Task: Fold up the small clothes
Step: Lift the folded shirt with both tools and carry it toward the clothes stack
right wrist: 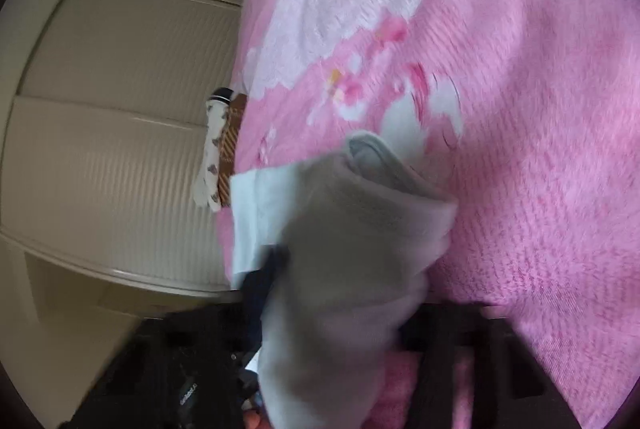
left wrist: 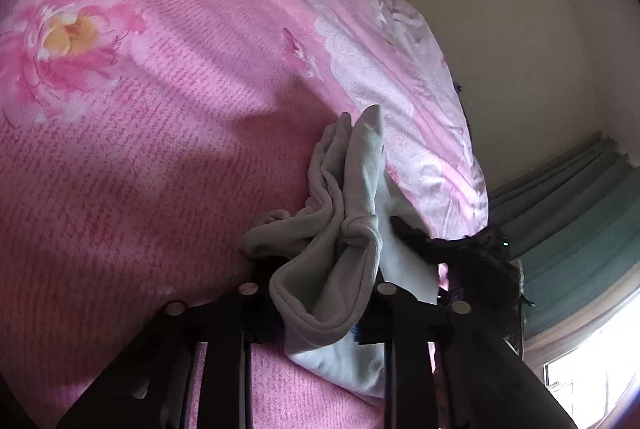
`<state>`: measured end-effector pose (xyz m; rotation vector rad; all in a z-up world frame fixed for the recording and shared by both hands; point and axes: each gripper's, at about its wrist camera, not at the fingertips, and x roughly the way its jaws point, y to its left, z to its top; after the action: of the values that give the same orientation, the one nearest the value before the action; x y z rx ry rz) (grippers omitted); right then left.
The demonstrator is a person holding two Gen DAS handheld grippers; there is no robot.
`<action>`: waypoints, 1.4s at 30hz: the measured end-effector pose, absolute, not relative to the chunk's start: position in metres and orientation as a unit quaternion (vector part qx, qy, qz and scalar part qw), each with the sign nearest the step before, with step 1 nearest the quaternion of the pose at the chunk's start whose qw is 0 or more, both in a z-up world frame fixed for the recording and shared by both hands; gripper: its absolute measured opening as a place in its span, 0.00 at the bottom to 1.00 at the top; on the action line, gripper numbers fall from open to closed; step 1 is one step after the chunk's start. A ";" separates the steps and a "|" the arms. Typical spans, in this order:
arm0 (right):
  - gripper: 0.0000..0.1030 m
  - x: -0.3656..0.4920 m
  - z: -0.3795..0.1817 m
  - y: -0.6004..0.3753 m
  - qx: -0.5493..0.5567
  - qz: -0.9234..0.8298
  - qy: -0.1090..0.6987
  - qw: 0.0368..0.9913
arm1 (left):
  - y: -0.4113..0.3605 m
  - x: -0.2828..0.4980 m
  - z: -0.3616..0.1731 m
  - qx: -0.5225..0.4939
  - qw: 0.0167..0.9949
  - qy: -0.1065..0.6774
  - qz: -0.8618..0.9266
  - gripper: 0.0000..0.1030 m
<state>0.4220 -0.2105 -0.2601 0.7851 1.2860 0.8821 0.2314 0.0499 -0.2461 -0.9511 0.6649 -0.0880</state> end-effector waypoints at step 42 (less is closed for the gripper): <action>0.18 0.543 -0.111 0.252 0.288 0.450 0.496 0.685 | 0.497 0.372 -0.131 -0.378 0.874 0.306 0.009 0.20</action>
<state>0.5434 0.2520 -0.1115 0.6443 1.1108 1.0088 0.3717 0.4975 -0.1308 -0.7892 0.6386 0.0194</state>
